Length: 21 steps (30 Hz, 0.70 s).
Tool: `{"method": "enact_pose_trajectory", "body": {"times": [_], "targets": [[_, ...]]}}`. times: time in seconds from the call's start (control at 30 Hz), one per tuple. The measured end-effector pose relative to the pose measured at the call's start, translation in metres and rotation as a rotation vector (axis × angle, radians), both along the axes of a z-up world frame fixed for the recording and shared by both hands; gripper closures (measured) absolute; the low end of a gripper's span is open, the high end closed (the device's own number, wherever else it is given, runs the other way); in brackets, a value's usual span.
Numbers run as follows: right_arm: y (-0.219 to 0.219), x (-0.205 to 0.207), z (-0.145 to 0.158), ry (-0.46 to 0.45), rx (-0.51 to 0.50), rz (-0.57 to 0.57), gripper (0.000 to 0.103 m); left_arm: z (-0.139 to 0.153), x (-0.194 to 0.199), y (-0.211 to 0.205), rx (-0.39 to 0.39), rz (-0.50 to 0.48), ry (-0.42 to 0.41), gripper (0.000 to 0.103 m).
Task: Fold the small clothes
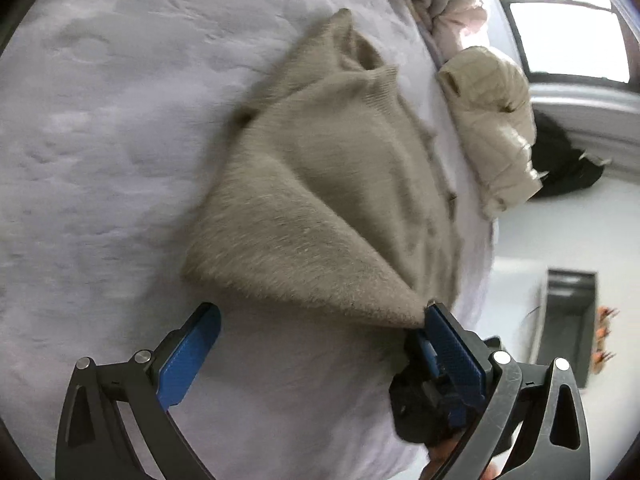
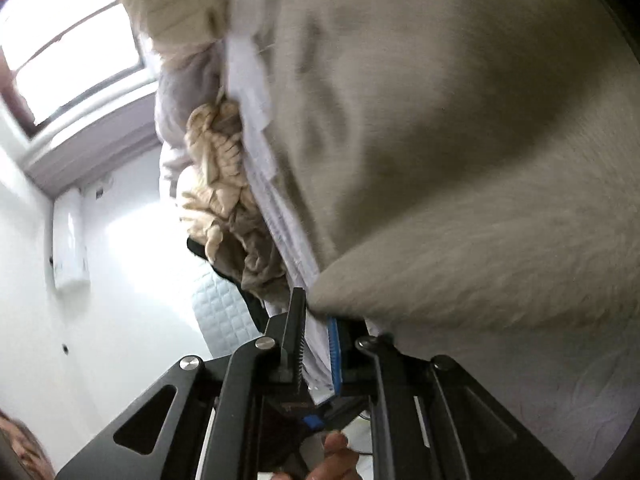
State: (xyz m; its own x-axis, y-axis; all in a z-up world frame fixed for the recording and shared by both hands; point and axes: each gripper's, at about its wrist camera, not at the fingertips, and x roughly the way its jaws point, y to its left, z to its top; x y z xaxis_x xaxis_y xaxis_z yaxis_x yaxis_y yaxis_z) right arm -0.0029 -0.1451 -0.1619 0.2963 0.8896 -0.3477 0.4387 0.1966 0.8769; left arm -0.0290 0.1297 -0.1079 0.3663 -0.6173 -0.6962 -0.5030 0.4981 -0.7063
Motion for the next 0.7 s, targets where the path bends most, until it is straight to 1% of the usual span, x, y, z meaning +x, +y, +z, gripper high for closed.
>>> {"method": "enact_pose_trajectory", "body": {"times": [0.03,0.07,0.1,0.13,0.17,0.2,0.23,0.27,0.3,0.33,0.37,0.4,0.43,0.47,0.5,0.53,0.57,0.63,0.7], "targets": [[0.001,0.002,0.002,-0.008,-0.014,0.018,0.092,-0.001,0.006,-0.002,-0.015,0.017,-0.009,0.001],[0.004,0.003,0.003,-0.007,-0.026,0.038,0.092,-0.001,0.012,-0.004,-0.013,0.035,-0.023,0.001],[0.005,0.003,0.002,-0.002,-0.034,0.053,0.092,0.0,0.018,-0.003,0.004,0.054,-0.03,0.001],[0.006,0.002,0.0,0.004,-0.045,0.068,0.092,-0.001,0.022,-0.002,0.028,0.071,-0.029,0.003],[0.008,0.0,-0.003,0.009,-0.059,0.087,0.092,-0.001,0.026,-0.001,0.054,0.085,-0.024,0.019],[0.01,-0.002,-0.004,0.012,-0.075,0.107,0.092,-0.004,0.031,0.002,0.096,0.09,-0.001,0.029],[0.006,-0.006,-0.007,0.013,-0.084,0.122,0.092,-0.006,0.034,0.004,0.128,0.087,0.019,0.053],[0.008,-0.007,-0.008,0.017,-0.105,0.151,0.091,-0.007,0.036,0.007,0.166,0.082,0.029,0.081],[0.01,-0.008,-0.006,0.019,-0.14,0.193,0.091,-0.007,0.037,0.01,0.206,0.07,0.03,0.091],[0.009,-0.009,-0.003,0.018,-0.186,0.242,0.088,-0.005,0.038,0.012,0.254,0.049,0.029,0.092],[0.01,-0.009,0.003,0.014,-0.236,0.284,0.088,0.001,0.038,0.012,0.314,0.025,0.006,0.092],[0.01,-0.007,0.009,0.004,-0.289,0.33,0.087,0.01,0.037,0.008,0.383,-0.013,-0.024,0.092],[0.007,-0.005,0.018,-0.014,-0.354,0.383,0.083,0.016,0.037,0.002,0.441,-0.058,-0.05,0.092],[0.004,-0.002,0.03,-0.042,-0.425,0.431,0.081,0.025,0.038,-0.009,0.529,-0.122,-0.085,0.092],[0.002,0.002,0.042,-0.074,-0.488,0.467,0.059,0.029,0.038,-0.016,0.59,-0.167,-0.111,0.092],[0.0,0.006,0.049,-0.091,-0.524,0.486,0.028,0.036,0.038,-0.028,0.672,-0.229,-0.146,0.092],[-0.003,0.015,0.062,-0.119,-0.57,0.505,0.02,0.042,0.038,-0.039,0.751,-0.288,-0.183,0.092],[-0.007,0.029,0.077,-0.152,-0.587,0.52,0.019,0.049,0.037,-0.053,0.845,-0.367,-0.237,0.092],[-0.005,0.05,0.088,-0.163,-0.62,0.542,0.019,0.055,0.037,-0.061,0.898,-0.414,-0.276,0.092]]}}
